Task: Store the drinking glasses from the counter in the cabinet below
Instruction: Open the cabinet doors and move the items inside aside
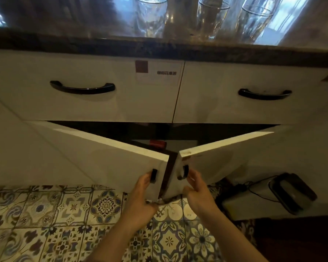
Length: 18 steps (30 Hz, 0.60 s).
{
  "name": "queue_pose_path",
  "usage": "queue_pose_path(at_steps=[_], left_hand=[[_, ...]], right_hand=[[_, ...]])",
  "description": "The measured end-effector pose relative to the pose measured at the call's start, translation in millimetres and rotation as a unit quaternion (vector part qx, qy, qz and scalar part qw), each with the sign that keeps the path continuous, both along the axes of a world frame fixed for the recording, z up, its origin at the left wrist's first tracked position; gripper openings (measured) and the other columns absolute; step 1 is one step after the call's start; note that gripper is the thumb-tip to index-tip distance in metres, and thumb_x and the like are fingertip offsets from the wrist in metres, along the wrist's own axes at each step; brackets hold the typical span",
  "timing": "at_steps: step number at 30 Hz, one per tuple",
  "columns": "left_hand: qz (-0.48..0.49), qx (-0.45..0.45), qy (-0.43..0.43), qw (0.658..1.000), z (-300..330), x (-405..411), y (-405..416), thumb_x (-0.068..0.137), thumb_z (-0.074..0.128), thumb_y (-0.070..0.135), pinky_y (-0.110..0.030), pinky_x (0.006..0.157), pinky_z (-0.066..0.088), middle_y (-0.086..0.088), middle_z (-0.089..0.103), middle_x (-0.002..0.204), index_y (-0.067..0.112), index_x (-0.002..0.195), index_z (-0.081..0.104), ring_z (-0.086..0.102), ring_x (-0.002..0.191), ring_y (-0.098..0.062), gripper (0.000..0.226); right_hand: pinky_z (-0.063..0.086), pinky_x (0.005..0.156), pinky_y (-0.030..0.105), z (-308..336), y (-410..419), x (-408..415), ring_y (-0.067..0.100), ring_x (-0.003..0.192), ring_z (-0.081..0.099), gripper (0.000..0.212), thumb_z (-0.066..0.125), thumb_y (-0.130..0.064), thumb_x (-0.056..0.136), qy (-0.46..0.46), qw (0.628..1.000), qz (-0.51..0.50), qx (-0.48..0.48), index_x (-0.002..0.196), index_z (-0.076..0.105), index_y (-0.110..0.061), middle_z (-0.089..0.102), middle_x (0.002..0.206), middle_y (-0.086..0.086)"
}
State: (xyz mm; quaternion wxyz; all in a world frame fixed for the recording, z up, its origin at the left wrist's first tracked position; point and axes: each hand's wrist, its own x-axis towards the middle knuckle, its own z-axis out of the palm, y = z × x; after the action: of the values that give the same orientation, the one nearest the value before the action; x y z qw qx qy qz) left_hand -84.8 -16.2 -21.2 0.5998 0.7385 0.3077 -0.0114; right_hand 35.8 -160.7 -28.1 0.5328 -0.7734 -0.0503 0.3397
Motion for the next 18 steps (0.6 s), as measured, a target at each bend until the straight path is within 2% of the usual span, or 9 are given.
queue_pose_path(at_steps=[1, 3, 6, 8, 10, 13, 15, 18], left_hand=[[0.001, -0.002, 0.004, 1.0, 0, -10, -2, 0.077, 0.075, 0.003, -0.043, 0.102, 0.049, 0.035, 0.042, 0.124, 0.051, 0.132, 0.032, 0.041, 0.125, 0.002, 0.085], [0.013, -0.007, 0.017, 1.0, -1, -28, -6, 0.076, 0.077, 0.004, -0.042, 0.107, 0.044, 0.027, 0.046, 0.132, 0.048, 0.135, 0.036, 0.041, 0.129, -0.001, 0.084], [0.043, -0.018, 0.035, 0.998, -5, -56, -11, 0.076, 0.071, -0.007, -0.039, 0.11, 0.041, 0.022, 0.051, 0.131, 0.051, 0.129, 0.04, 0.044, 0.13, -0.005, 0.084], [0.054, -0.016, 0.034, 0.998, -5, -75, -14, 0.075, 0.071, -0.009, -0.037, 0.107, 0.041, 0.018, 0.052, 0.133, 0.047, 0.129, 0.043, 0.044, 0.13, -0.007, 0.083], [0.071, -0.007, 0.029, 0.997, -4, -95, -18, 0.075, 0.07, -0.012, -0.034, 0.1, 0.043, 0.015, 0.053, 0.133, 0.042, 0.129, 0.046, 0.046, 0.129, -0.01, 0.08], [0.106, 0.012, 0.059, 0.993, -1, -129, -22, 0.075, 0.064, -0.018, -0.044, 0.09, 0.054, 0.017, 0.057, 0.129, 0.043, 0.126, 0.05, 0.05, 0.124, -0.008, 0.08], [0.128, 0.024, 0.068, 0.989, 0, -151, -19, 0.074, 0.061, -0.022, -0.046, 0.084, 0.056, 0.017, 0.059, 0.127, 0.041, 0.126, 0.051, 0.053, 0.123, -0.009, 0.081], [0.147, 0.034, 0.084, 0.985, 7, -184, -19, 0.075, 0.059, -0.023, -0.046, 0.09, 0.051, 0.016, 0.06, 0.125, 0.044, 0.12, 0.052, 0.054, 0.121, -0.01, 0.081]], right_hand=[[0.057, 0.082, 0.029, 2, -8, -6, -0.016, 0.087, 0.06, 0.059, 0.049, 0.001, 0.097, 0.002, 1.0, -0.001, -0.009, 0.139, 0.041, -0.039, 0.049, 0.135, -0.017], [0.054, 0.091, 0.041, 6, -25, -15, -0.014, 0.092, 0.058, 0.059, 0.047, 0.001, 0.098, 0.007, 0.999, 0.011, -0.03, 0.141, 0.04, -0.04, 0.045, 0.141, -0.015], [0.052, 0.084, 0.028, 12, -55, -24, -0.002, 0.11, 0.056, 0.058, 0.044, 0.003, 0.098, 0.017, 0.999, 0.023, -0.041, 0.133, 0.047, -0.044, 0.048, 0.14, -0.013], [0.045, 0.097, 0.035, 14, -79, -28, 0.009, 0.127, 0.049, 0.057, 0.042, 0.007, 0.099, 0.024, 0.998, 0.031, -0.052, 0.128, 0.052, -0.042, 0.051, 0.141, -0.01], [0.041, 0.105, 0.043, 16, -105, -30, 0.014, 0.134, 0.045, 0.055, 0.04, 0.007, 0.1, 0.038, 0.996, 0.047, -0.069, 0.129, 0.052, -0.038, 0.05, 0.143, -0.009], [0.04, 0.106, 0.048, 18, -150, -33, 0.017, 0.129, 0.05, 0.049, 0.04, 0.002, 0.102, 0.035, 0.994, 0.056, -0.089, 0.121, 0.057, -0.039, 0.054, 0.137, -0.009], [0.04, 0.109, 0.052, 21, -179, -37, 0.024, 0.127, 0.054, 0.04, 0.042, 0.003, 0.103, 0.039, 0.995, 0.037, -0.085, 0.122, 0.06, -0.028, 0.059, 0.135, 0.001], [0.037, 0.112, 0.055, 30, -225, -39, 0.03, 0.12, 0.059, 0.037, 0.048, 0.009, 0.098, 0.073, 0.992, -0.029, -0.102, 0.115, 0.065, -0.019, 0.068, 0.124, 0.011]])
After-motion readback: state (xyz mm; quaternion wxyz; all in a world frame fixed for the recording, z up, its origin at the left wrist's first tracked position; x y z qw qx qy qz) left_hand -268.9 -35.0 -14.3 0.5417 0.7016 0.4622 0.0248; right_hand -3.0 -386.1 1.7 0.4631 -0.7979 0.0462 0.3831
